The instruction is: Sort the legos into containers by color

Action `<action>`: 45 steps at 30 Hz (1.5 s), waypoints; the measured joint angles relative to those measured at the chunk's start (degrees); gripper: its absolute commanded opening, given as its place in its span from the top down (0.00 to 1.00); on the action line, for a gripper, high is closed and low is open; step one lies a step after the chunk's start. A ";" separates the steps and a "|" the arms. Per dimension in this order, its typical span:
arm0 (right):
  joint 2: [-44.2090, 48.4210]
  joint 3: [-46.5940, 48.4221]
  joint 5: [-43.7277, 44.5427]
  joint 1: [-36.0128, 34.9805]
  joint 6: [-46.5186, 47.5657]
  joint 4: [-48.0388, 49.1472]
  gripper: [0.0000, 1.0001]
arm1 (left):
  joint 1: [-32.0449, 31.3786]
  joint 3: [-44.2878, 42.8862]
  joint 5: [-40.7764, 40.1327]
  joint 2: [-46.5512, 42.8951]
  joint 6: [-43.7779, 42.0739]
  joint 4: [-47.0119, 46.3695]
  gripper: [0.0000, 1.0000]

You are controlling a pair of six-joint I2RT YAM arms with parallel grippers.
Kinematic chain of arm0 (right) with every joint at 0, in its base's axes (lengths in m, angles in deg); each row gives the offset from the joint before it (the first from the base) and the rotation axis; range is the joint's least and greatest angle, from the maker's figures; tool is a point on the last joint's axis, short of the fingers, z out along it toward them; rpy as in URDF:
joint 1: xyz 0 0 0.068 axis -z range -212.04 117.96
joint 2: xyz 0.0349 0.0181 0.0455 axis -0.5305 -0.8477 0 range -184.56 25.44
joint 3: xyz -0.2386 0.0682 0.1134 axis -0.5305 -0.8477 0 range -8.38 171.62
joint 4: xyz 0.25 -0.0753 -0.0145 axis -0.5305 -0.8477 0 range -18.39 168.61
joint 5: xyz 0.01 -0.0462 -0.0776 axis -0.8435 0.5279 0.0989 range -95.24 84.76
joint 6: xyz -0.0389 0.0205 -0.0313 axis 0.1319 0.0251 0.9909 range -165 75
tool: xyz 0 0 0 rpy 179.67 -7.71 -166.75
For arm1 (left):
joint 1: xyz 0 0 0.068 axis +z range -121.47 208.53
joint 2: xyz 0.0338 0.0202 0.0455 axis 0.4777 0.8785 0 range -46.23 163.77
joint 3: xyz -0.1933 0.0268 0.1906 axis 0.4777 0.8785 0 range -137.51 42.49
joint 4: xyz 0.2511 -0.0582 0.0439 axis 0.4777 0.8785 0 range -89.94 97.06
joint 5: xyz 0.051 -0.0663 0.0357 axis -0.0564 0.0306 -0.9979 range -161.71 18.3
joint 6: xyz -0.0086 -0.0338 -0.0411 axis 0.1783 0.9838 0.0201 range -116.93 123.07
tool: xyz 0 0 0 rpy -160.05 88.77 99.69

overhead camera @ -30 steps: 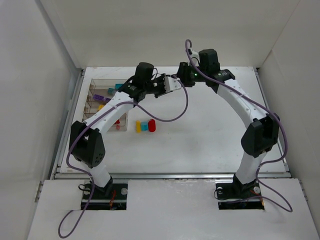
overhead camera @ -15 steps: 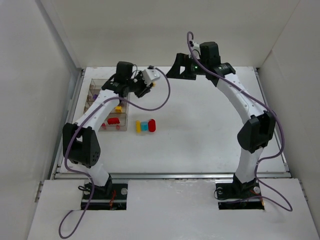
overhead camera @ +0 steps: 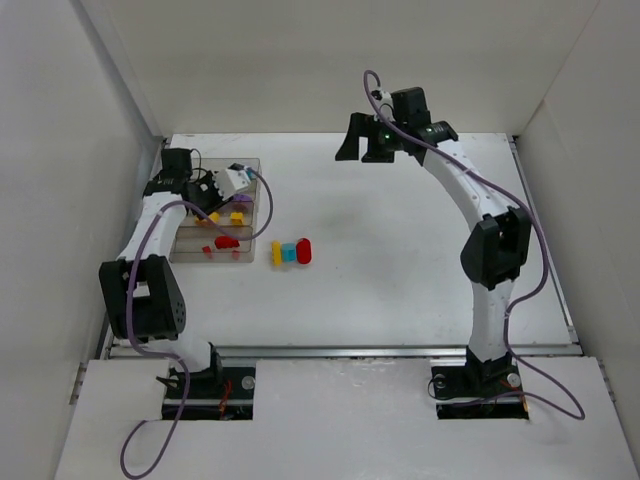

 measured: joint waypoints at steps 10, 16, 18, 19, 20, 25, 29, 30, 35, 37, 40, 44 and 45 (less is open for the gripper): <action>-1.33 0.22 0.68 0.02 0.48 -1.36 0.00 | 0.20 -0.04 -1.07 8.44 -11.91 0.70 0.77; -0.46 -0.98 1.18 0.02 0.50 -1.25 0.00 | 0.24 -0.31 -1.44 9.94 -14.01 -0.28 0.39; 0.52 -2.16 1.46 0.02 0.52 -1.38 0.00 | 0.22 -0.52 -1.53 9.97 -14.32 -0.98 0.34; 0.98 -2.58 1.60 0.02 0.55 -1.36 0.00 | 0.24 -0.57 -1.57 9.97 -14.43 -1.33 0.34; 1.31 -2.73 1.73 0.02 0.59 -1.42 0.00 | 0.24 -0.57 -1.62 9.97 -14.53 -1.42 0.33; 2.40 -2.78 2.45 0.02 0.68 -1.31 0.00 | 0.24 -0.92 -1.09 9.88 -13.14 -1.42 0.31; 4.28 -4.57 4.96 0.02 1.60 -1.38 0.00 | -1.40 -1.99 -0.20 7.39 -9.94 -0.57 0.18; 5.05 -5.29 5.79 0.02 1.99 -1.62 0.00 | -2.73 -2.51 0.11 6.03 -9.40 0.35 0.13; 10.01 -10.19 8.76 0.02 3.45 -1.90 0.00 | -14.64 -4.61 3.15 -2.08 -8.00 5.09 0.00; 12.63 -12.87 9.53 0.00 3.76 -2.12 0.00 | -20.02 -4.28 4.20 -4.13 -7.76 7.30 0.00; 16.55 -16.55 10.54 -0.11 4.00 -2.58 0.00 | -26.77 0.02 4.04 -5.53 -5.84 7.76 0.00; 20.76 -18.95 11.69 -0.70 3.85 -3.02 0.00 | -29.57 8.50 1.84 -4.76 0.17 7.23 0.00; 21.68 -19.47 12.15 -0.96 3.82 -2.89 0.00 | -29.51 9.62 1.42 -4.44 1.25 7.26 0.00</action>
